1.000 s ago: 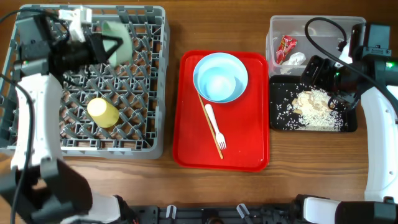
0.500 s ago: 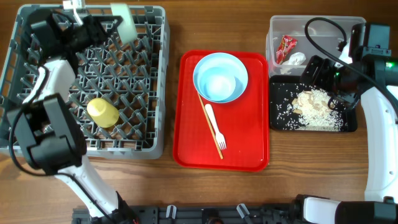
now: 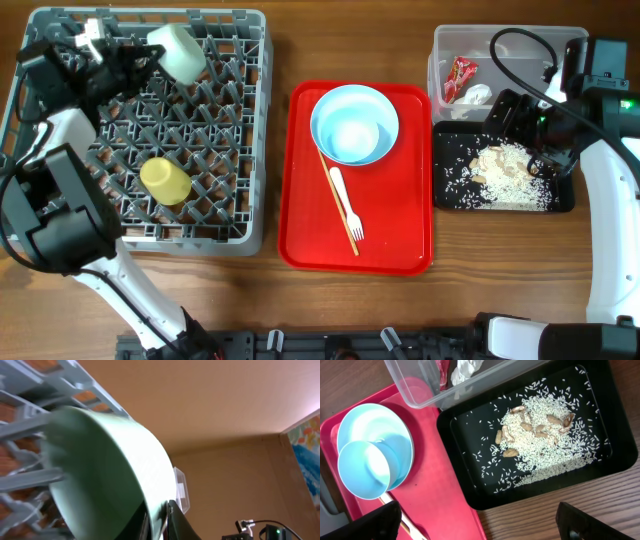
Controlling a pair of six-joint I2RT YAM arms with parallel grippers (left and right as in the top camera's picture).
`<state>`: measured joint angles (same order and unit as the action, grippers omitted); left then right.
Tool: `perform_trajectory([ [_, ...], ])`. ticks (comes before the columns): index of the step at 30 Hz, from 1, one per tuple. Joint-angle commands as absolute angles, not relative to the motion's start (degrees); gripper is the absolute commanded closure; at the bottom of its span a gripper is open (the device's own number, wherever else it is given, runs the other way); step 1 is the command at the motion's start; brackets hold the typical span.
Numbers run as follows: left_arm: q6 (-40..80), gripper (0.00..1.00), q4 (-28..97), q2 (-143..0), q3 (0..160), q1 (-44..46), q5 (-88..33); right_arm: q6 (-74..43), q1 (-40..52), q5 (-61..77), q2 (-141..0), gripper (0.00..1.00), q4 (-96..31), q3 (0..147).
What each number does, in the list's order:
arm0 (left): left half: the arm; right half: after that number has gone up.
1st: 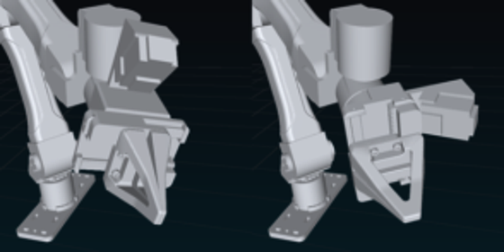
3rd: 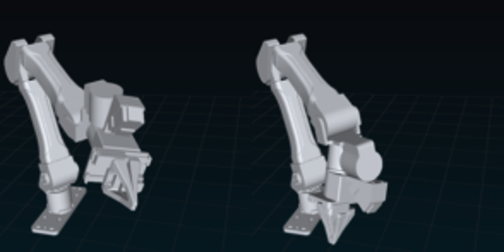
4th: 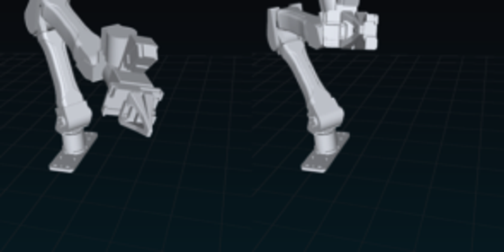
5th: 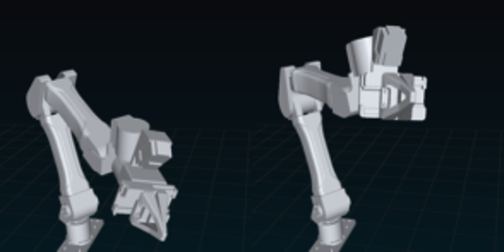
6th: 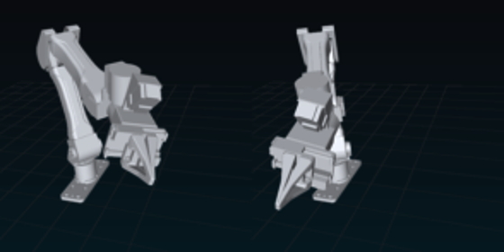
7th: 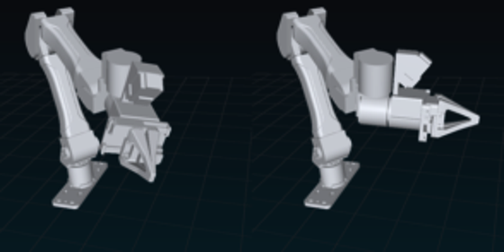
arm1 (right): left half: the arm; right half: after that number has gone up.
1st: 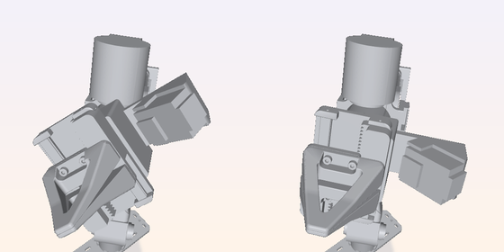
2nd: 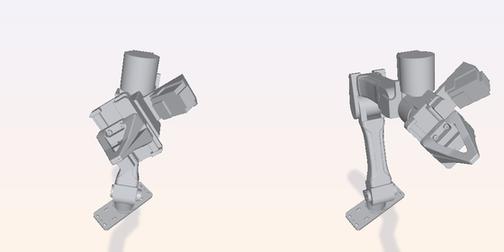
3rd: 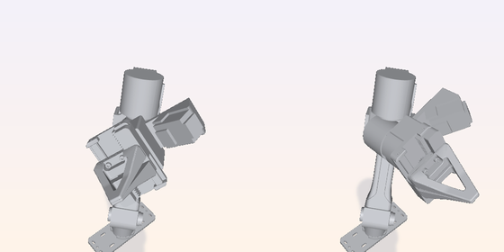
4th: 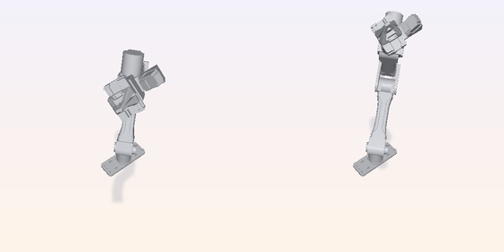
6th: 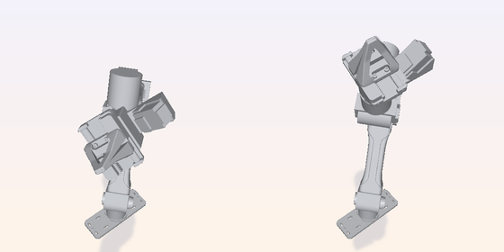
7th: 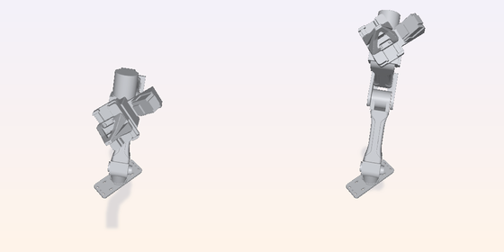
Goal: Sort waste into correct bins and load items into the dishwasher rack
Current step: 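Carry the green cup to the back of the rack and release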
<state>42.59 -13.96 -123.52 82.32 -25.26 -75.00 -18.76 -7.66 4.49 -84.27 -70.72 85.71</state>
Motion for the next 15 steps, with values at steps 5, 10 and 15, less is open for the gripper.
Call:
perform_trajectory([
  [5,42.92,0.00,-9.96,-124.51,82.63,-31.66,-78.98,-18.15,-7.75,5.17,-84.93,0.00,-71.00,85.60],
  [10,42.92,0.00,-7.38,-122.80,82.63,-35.27,-79.02,-18.04,-7.75,5.17,-84.93,0.00,-71.29,85.60],
  [15,42.59,0.00,-6.11,-116.62,82.63,-35.20,-76.97,-18.04,-7.75,5.17,-84.93,0.00,-71.24,85.60],
])
